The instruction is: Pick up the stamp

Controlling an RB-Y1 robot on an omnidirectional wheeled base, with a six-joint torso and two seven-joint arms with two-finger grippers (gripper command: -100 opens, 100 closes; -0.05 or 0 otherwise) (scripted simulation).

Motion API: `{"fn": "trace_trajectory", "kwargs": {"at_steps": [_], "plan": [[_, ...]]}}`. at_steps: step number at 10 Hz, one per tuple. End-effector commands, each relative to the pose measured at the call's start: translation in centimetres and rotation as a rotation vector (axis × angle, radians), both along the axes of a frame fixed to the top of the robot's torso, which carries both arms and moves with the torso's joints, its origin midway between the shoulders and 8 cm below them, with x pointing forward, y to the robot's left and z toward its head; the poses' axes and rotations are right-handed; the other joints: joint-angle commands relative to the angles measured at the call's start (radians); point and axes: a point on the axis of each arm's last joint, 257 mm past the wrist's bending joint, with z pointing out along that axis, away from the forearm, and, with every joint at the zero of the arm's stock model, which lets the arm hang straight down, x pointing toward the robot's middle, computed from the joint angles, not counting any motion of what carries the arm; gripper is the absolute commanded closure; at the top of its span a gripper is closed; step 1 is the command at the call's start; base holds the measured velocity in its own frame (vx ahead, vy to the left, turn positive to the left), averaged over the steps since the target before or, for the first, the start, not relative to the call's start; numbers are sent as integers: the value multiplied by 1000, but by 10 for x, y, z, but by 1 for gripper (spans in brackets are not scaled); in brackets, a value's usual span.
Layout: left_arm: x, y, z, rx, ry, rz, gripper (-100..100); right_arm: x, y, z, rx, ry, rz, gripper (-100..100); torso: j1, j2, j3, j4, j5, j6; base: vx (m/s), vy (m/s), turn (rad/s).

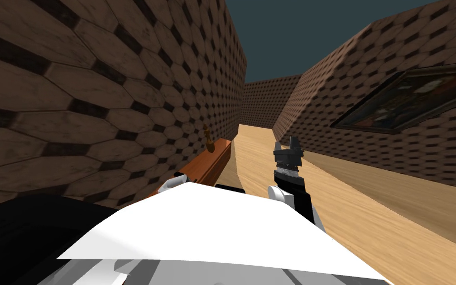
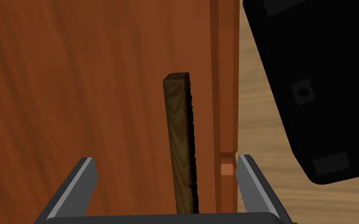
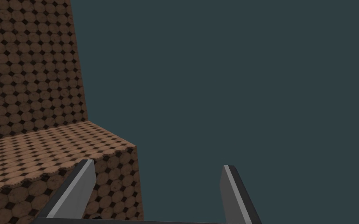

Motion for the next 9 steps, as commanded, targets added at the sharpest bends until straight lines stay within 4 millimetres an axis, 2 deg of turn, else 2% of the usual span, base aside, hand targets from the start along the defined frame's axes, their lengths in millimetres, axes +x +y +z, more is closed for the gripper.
{"fn": "trace_trajectory", "kwargs": {"at_steps": [1, 2, 7, 8, 9], "plan": [[-19, 0, -6, -37, 58, 53, -100, 0, 0, 0, 0, 0, 0, 0, 0, 0, 0, 0, 0, 0, -29, 33, -204], [-20, 0, -6, -40, 64, 54, -100, 0, 0, 0, 0, 0, 0, 0, 0, 0, 0, 0, 0, 0, -24, 27, -61], [-65, 0, -14, -119, 199, 177, -100, 0, 0, 0, 0, 0, 0, 0, 0, 0, 0, 0, 0, 0, -23, 24, -124], [-59, 1, -13, -109, 182, 161, -100, 0, 0, 0, 0, 0, 0, 0, 0, 0, 0, 0, 0, 0, -9, 14, -24], [-60, 0, -13, -112, 187, 165, 0, 0, 0, 0, 0, 0, 0, 0, -1, -1, -1, 0, 0, -1, 0, 0, 0]]}}
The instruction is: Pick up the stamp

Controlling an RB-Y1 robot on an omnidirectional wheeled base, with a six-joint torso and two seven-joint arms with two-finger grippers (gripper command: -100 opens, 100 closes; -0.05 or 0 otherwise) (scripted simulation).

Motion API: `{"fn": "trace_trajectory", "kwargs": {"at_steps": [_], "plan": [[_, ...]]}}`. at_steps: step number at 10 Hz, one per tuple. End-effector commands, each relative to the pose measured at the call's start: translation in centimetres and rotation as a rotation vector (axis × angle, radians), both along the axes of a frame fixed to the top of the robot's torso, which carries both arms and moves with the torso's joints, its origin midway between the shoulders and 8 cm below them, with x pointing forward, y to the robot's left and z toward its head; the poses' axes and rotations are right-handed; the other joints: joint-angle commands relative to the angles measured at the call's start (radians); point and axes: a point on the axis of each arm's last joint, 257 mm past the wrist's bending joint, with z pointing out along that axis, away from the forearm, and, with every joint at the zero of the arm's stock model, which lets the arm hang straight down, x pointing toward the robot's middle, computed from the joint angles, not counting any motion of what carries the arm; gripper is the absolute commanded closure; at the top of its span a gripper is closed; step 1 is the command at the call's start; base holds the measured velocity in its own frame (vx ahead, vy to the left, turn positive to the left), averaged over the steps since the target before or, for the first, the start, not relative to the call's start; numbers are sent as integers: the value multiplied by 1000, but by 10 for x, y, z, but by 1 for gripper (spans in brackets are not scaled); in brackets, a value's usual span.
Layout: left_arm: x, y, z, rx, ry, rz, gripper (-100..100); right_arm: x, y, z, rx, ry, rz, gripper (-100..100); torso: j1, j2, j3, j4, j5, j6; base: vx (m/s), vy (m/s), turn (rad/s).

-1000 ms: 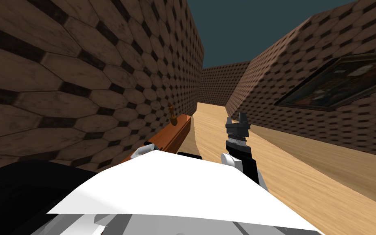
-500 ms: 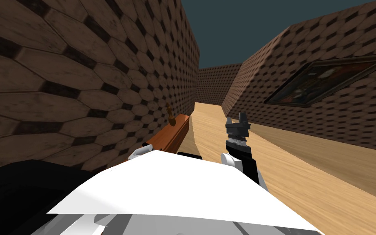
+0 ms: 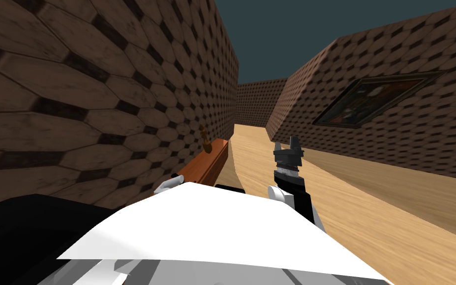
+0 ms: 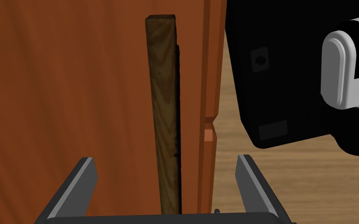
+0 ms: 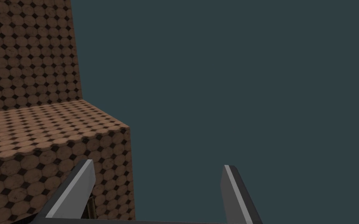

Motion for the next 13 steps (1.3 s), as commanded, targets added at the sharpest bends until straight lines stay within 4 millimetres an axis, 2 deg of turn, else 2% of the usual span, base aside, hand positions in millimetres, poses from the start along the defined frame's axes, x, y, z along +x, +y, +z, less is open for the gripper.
{"fn": "trace_trajectory", "kwargs": {"at_steps": [1, 4, 6, 7, 11, 12, 13], "plan": [[-2, -5, -7, 0, -2, -4, -100, 0, 0, 0, 0, 0, 0, 0, 0, 0, 0, 0, 0, 0, 15, 16, 34], [-7, -13, -19, 1, -4, -13, -100, 0, 0, 0, 0, 0, 0, 0, 1, -2, -1, 0, 0, 0, 27, 24, 27], [-8, -13, -19, 0, -2, -12, -100, 0, 0, 0, 0, 0, 0, 0, 1, -2, -1, 0, 0, 0, 15, 18, 12], [-8, -13, -20, 1, -4, -13, 100, 0, 0, 0, 0, 0, 0, 0, 1, -1, -1, 0, 0, 0, 0, 0, 0], [-9, -14, -20, -3, -2, -11, 100, 0, 0, 0, 0, 0, 0, 0, 3, -1, -1, 0, 1, 1, 0, 0, 0], [-9, -14, -20, -3, -2, -11, 0, 0, 0, 0, 0, 0, 0, 0, 3, -1, -1, 0, 1, 1, 0, 0, 0], [-4, -8, -12, 1, -2, -8, 100, 0, 0, 0, 0, 0, 0, 0, 3, -1, -1, 0, 1, 1, -17, -16, -45]]}}
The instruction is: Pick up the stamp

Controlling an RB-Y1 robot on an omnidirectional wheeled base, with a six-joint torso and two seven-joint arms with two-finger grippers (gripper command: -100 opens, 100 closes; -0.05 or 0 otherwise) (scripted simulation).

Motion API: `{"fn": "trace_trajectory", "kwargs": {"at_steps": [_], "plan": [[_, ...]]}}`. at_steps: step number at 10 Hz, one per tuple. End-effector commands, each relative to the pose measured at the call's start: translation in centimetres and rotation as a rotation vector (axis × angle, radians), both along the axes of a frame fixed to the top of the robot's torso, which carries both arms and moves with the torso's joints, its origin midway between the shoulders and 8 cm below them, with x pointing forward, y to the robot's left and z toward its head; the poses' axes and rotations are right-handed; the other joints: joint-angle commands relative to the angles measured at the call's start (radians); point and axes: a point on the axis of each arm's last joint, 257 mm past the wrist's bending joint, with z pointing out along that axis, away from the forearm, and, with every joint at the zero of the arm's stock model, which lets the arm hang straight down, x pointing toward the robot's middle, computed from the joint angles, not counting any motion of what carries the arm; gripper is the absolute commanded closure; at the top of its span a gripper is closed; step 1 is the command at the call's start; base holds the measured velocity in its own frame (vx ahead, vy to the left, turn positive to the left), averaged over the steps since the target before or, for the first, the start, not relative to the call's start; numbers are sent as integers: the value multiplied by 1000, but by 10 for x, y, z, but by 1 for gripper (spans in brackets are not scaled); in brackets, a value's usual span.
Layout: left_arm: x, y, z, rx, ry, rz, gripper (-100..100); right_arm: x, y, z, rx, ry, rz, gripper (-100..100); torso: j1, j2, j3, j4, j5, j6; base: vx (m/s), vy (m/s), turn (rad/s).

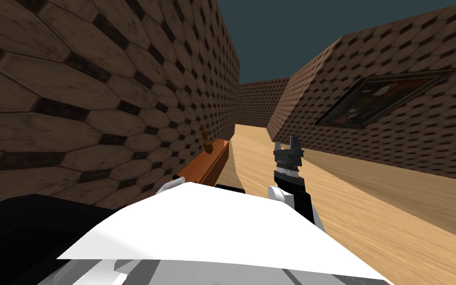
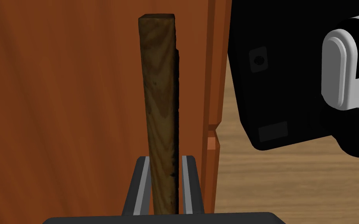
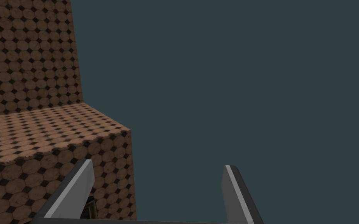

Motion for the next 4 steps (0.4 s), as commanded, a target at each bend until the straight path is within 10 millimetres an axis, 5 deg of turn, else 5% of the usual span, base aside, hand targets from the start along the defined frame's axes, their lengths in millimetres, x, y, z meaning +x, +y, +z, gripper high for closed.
{"fn": "trace_trajectory", "kwargs": {"at_steps": [1, 3, 4], "plan": [[4, 6, 8, 0, 2, 6, 100, 0, 0, 0, 0, 0, 0, 0, 0, 0, 0, 0, 0, 0, -35, -29, -48], [5, 8, 10, 1, 1, 6, 100, 0, 0, 0, 0, 0, 0, 0, -2, 1, 1, 0, 0, -1, -21, -24, -22], [5, 8, 11, 1, 2, 6, 0, 0, 0, 0, 0, 0, 0, 0, -1, 1, 0, 0, 0, -1, 0, 0, 0]]}}
